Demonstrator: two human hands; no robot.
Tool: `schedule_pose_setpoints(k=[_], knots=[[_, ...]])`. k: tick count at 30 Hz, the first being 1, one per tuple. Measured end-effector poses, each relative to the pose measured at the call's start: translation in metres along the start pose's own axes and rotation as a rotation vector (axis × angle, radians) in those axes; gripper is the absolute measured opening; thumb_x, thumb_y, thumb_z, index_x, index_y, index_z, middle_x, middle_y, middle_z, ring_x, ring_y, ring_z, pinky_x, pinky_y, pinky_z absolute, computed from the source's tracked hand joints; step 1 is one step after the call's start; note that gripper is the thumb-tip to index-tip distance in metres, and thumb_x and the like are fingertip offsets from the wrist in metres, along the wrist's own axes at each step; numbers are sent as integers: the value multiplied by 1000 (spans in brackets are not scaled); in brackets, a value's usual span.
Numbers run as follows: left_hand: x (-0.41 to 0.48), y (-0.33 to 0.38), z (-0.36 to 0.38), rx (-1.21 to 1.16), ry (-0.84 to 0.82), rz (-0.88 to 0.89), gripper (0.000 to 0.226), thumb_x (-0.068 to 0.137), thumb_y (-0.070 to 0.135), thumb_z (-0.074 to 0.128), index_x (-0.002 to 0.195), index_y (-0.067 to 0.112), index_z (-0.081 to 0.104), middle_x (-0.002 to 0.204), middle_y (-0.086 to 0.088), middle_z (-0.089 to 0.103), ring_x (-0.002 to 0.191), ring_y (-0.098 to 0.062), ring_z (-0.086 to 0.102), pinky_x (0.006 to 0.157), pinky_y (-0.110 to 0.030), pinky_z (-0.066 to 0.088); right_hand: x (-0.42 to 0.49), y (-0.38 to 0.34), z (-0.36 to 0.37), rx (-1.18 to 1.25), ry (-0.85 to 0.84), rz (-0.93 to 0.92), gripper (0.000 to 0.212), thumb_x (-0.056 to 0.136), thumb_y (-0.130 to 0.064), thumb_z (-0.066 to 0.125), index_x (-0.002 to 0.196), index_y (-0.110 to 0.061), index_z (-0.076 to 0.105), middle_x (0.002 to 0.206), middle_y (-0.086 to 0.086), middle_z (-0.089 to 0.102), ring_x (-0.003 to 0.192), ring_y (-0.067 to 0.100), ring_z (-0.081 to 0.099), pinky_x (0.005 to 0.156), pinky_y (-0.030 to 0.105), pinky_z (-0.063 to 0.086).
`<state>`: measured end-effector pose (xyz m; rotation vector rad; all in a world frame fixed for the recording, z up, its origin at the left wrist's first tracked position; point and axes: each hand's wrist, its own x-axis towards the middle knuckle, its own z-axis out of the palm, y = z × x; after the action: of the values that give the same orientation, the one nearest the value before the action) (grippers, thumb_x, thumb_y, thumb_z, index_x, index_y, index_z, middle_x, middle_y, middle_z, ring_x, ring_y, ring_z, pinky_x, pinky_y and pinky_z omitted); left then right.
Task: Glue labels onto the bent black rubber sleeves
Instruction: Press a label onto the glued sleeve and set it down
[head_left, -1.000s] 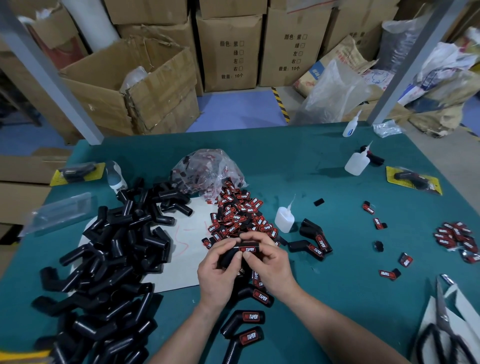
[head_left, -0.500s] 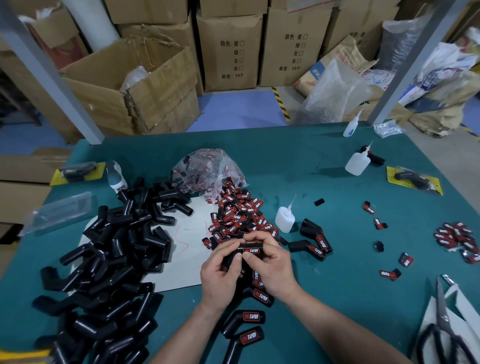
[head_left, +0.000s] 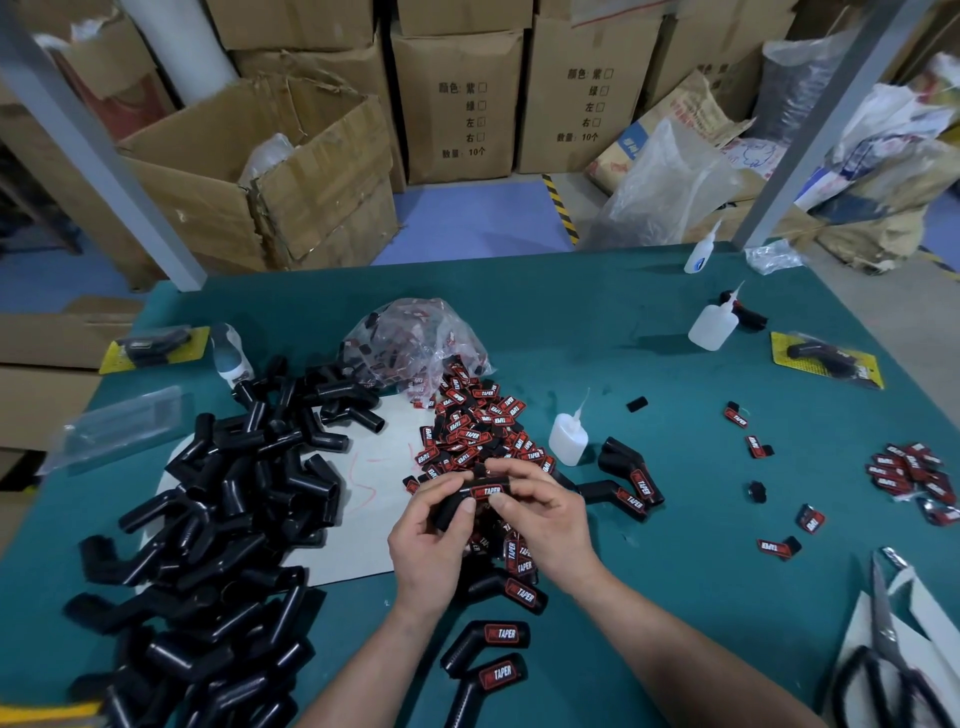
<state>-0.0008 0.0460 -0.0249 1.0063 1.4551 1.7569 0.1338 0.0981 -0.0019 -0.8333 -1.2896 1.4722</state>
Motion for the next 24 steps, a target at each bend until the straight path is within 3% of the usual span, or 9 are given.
schedule_pose_setpoints(k=[5,8,11,12,15,17,19,24], knots=[[2,7,-3,-10,-80,-98,24,88,15,70,111,16,72,117,1,73,112,-16,67,96,-24,53,-1,5,-2,-52,-9,-54,18,87,1,73,86,-16,79,113,6,70,107,23,69,91,28,53],[1,8,-2,-22,-148,-206,38,91,-1,74,109,32,76,107,3,75,88,-13,68,77,-24,55,1,5,-4,-54,-6,-41,16,88,-1,72,85,-16,78,112,3,69,106,17,67,91,26,52],[2,5,-4,-20,-132,-257,43,89,-8,73,107,31,77,99,1,75,85,-18,63,81,-41,51,1,5,-5,-65,-31,-39,6,90,-8,71,89,-10,77,115,2,68,110,18,65,94,27,51],[2,6,-5,-23,-131,-253,42,90,-6,74,107,32,77,101,1,76,88,-18,65,82,-41,52,0,5,-5,-89,-55,-43,6,90,-11,71,90,-12,77,117,1,68,112,18,65,95,27,50],[0,15,-3,-22,-184,-180,42,88,6,69,114,39,76,114,7,76,97,-6,71,81,-20,55,-1,4,-5,-155,-86,-35,9,91,-18,70,87,-13,77,118,-2,68,111,20,65,94,27,50],[-1,17,-4,-38,-201,-146,40,88,5,65,118,29,74,118,8,75,98,-1,71,81,-14,54,-1,3,-6,-165,-82,-21,11,92,-19,69,86,-16,77,118,-2,67,109,21,66,92,30,52],[-1,16,-4,-29,-176,-162,35,88,8,65,118,25,72,117,7,76,103,-5,71,83,-16,55,-1,4,-6,-170,-87,-9,10,93,-20,69,89,-18,78,119,-2,66,108,22,66,92,33,54],[0,13,-1,10,-137,-208,34,87,18,68,110,42,76,108,4,77,92,-9,72,76,-21,57,-3,6,-3,-128,-80,4,10,93,-19,70,87,-20,78,120,0,66,109,20,66,89,29,53]])
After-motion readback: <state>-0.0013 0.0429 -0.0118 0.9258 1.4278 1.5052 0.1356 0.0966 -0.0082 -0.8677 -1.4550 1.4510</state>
